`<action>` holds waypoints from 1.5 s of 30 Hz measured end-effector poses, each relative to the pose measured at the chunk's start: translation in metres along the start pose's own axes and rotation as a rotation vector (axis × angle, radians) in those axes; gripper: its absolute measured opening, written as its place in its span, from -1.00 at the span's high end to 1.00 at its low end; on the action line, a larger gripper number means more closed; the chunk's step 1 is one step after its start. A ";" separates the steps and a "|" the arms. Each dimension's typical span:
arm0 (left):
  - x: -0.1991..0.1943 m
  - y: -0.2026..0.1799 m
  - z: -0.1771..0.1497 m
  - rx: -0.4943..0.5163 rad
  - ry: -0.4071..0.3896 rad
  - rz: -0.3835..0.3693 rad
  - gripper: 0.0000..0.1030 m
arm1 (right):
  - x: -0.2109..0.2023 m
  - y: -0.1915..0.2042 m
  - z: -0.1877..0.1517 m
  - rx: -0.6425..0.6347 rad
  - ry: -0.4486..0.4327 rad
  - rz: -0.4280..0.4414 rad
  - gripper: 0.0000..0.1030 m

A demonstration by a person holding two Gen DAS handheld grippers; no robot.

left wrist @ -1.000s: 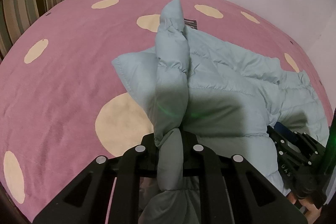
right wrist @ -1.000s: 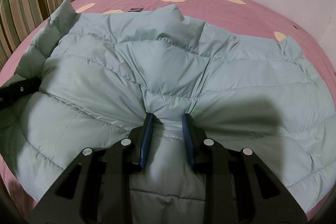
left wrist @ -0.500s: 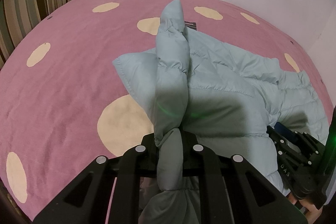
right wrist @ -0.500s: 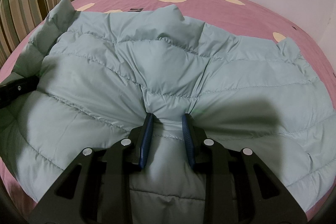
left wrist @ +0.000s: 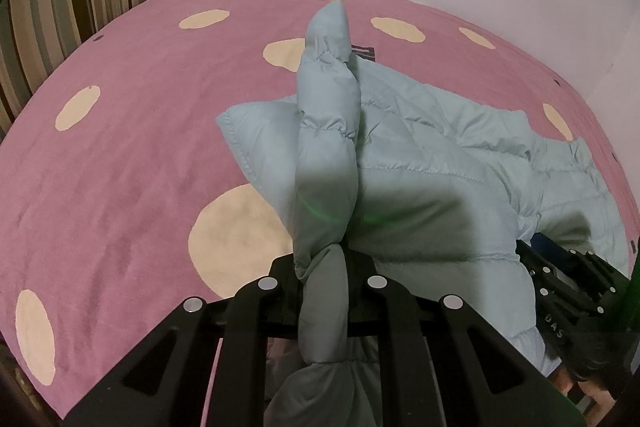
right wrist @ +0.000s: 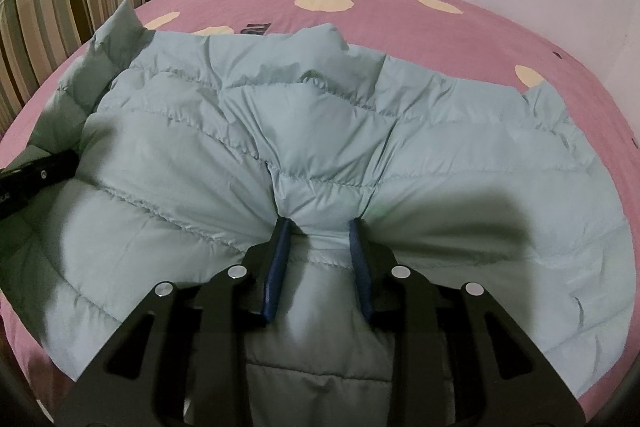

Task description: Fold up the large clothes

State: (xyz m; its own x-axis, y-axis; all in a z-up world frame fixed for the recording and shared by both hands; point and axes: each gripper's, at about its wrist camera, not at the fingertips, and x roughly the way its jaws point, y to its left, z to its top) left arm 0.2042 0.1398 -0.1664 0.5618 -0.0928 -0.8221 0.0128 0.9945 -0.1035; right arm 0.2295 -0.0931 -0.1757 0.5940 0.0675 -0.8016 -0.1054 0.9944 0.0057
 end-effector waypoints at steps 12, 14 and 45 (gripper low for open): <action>-0.004 -0.003 -0.004 0.018 -0.027 0.023 0.78 | -0.016 -0.009 0.000 0.015 -0.018 0.014 0.14; -0.005 -0.004 -0.004 0.024 -0.034 0.026 0.78 | -0.020 -0.010 -0.001 0.018 -0.025 0.014 0.13; -0.059 -0.214 0.032 0.339 -0.177 -0.020 0.79 | -0.103 -0.159 -0.039 0.238 -0.165 -0.151 0.08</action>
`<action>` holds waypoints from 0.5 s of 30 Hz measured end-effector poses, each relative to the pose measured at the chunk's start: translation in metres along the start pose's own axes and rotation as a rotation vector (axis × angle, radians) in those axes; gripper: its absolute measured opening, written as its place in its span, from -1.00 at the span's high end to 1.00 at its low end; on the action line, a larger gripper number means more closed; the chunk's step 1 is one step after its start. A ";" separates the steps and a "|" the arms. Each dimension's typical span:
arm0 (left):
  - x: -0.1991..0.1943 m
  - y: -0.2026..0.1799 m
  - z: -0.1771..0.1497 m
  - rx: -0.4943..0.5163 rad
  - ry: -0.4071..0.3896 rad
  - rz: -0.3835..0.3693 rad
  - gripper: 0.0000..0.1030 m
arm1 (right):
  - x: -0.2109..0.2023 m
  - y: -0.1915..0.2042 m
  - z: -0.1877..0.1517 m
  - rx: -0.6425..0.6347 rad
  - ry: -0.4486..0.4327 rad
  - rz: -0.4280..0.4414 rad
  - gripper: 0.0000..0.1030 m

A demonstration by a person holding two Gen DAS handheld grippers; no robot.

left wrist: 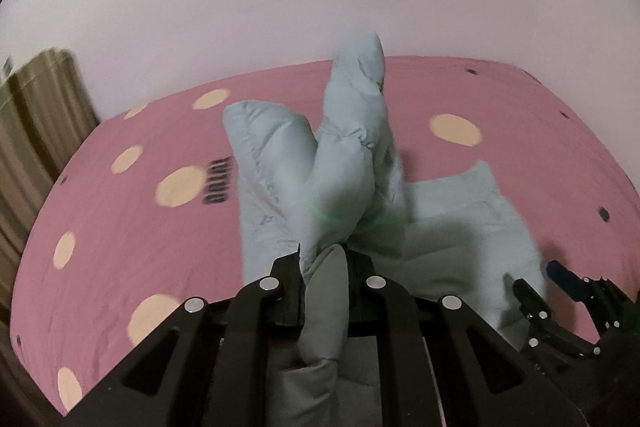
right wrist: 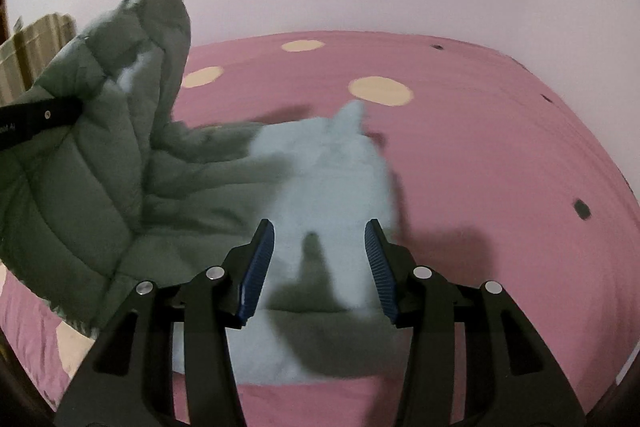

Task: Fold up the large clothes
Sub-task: 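Lift the sleeve with the left tool and fold it across the jacket body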

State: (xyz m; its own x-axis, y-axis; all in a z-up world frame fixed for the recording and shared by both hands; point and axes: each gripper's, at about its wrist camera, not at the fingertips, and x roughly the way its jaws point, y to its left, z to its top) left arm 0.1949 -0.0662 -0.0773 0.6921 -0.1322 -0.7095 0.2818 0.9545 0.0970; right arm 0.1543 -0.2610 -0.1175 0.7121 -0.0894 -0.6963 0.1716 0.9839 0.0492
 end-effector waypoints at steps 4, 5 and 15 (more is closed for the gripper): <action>0.013 -0.051 0.000 0.070 0.023 -0.040 0.80 | 0.000 -0.038 -0.006 0.064 0.008 -0.033 0.08; 0.017 -0.060 -0.002 0.083 0.031 -0.049 0.80 | 0.001 -0.049 -0.008 0.084 0.013 -0.045 0.07; 0.066 -0.138 -0.040 0.198 0.106 -0.061 0.78 | 0.008 -0.107 -0.025 0.186 0.052 -0.104 0.07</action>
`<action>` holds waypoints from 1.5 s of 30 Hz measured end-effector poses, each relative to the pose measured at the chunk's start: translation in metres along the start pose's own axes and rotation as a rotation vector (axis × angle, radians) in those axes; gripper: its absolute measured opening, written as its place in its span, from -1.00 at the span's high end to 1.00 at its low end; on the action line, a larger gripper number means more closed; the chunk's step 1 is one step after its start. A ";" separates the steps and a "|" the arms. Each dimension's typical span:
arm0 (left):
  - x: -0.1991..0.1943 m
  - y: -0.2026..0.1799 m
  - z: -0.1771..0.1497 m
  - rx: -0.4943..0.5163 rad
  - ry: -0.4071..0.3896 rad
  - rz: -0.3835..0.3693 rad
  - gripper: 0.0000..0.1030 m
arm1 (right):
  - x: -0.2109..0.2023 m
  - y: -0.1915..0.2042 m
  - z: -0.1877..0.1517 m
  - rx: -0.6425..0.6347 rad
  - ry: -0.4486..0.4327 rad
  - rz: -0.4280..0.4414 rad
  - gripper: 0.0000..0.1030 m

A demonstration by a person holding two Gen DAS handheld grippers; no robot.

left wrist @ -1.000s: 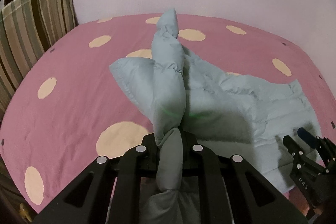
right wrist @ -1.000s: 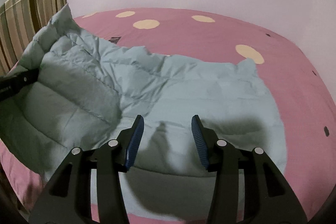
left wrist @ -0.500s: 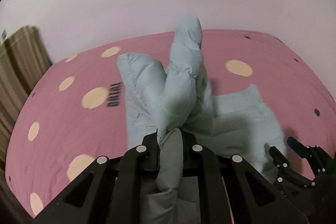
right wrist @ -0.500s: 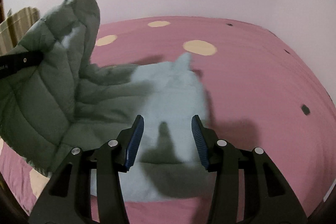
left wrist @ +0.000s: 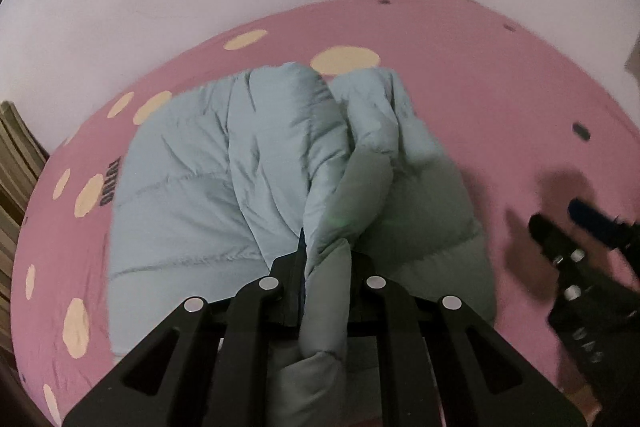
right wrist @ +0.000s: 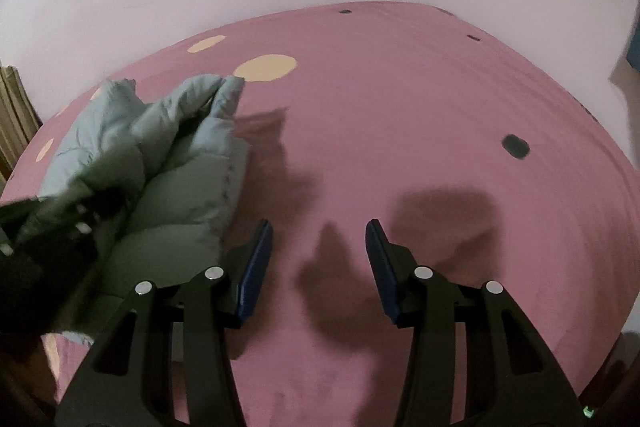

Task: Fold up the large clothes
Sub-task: 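Lift the sleeve with the left tool and fold it across the jacket body, then grasp the folded jacket edge with both tools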

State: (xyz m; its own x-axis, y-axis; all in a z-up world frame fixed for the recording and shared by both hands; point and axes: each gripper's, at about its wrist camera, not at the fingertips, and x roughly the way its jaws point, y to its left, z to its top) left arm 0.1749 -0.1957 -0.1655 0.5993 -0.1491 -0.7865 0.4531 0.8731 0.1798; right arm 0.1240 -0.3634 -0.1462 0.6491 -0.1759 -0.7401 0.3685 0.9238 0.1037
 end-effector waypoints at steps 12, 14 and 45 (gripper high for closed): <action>-0.084 0.013 -0.017 -0.039 -0.146 -0.062 0.15 | -0.016 0.002 0.014 0.010 -0.032 0.055 -0.12; -0.100 0.030 -0.020 -0.077 -0.177 -0.064 0.14 | -0.020 0.011 0.018 0.005 -0.034 0.083 -0.12; -0.031 0.125 -0.065 -0.261 -0.091 -0.054 0.01 | 0.025 0.095 0.024 -0.093 0.165 0.192 0.82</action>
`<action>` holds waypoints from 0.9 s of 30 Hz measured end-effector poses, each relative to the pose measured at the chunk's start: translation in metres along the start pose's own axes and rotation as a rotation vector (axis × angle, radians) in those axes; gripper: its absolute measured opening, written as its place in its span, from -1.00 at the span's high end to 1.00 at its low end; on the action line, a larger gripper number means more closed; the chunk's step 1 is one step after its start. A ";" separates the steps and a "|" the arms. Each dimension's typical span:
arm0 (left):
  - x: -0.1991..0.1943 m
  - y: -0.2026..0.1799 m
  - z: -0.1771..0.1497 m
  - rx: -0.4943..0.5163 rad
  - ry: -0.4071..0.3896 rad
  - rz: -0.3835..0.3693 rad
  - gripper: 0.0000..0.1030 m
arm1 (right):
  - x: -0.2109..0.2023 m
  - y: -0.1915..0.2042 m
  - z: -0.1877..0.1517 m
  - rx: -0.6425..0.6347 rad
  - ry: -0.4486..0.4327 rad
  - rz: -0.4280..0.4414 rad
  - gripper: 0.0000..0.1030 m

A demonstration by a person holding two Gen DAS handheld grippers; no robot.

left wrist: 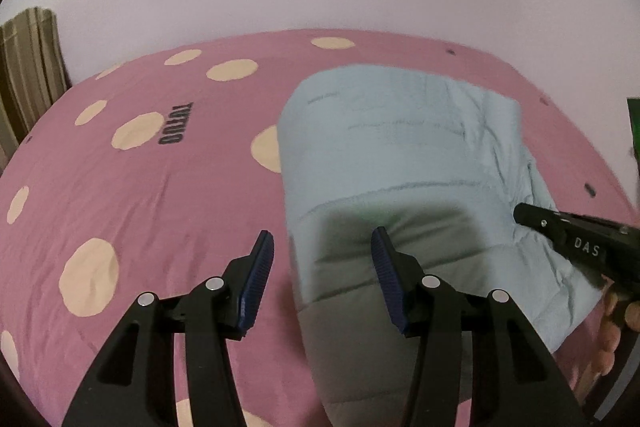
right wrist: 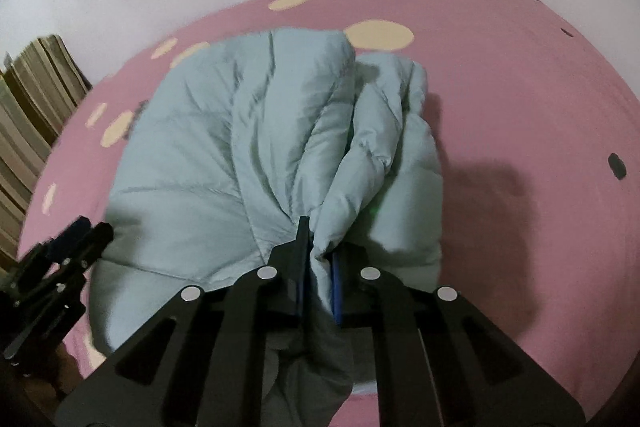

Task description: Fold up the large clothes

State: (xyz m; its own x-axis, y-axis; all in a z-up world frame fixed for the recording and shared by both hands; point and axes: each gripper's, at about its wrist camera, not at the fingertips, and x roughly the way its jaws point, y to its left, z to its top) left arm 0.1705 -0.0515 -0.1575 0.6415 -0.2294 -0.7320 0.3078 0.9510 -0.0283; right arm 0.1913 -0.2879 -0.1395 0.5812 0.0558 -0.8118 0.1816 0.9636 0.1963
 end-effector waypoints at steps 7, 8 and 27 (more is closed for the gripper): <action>0.037 -0.015 -0.008 0.035 0.091 0.011 0.01 | 0.042 -0.018 -0.012 0.018 0.052 0.009 0.83; 0.041 -0.016 -0.009 0.041 0.095 0.020 0.01 | 0.044 -0.018 -0.012 0.021 0.055 0.012 0.83; 0.040 -0.022 -0.008 0.076 0.071 0.064 0.02 | 0.035 -0.014 -0.016 -0.001 0.011 -0.013 0.75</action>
State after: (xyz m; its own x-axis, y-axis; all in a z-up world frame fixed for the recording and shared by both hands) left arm 0.1837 -0.0802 -0.1912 0.6109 -0.1513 -0.7771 0.3220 0.9442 0.0692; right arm 0.1961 -0.2955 -0.1794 0.5697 0.0459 -0.8206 0.1887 0.9645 0.1849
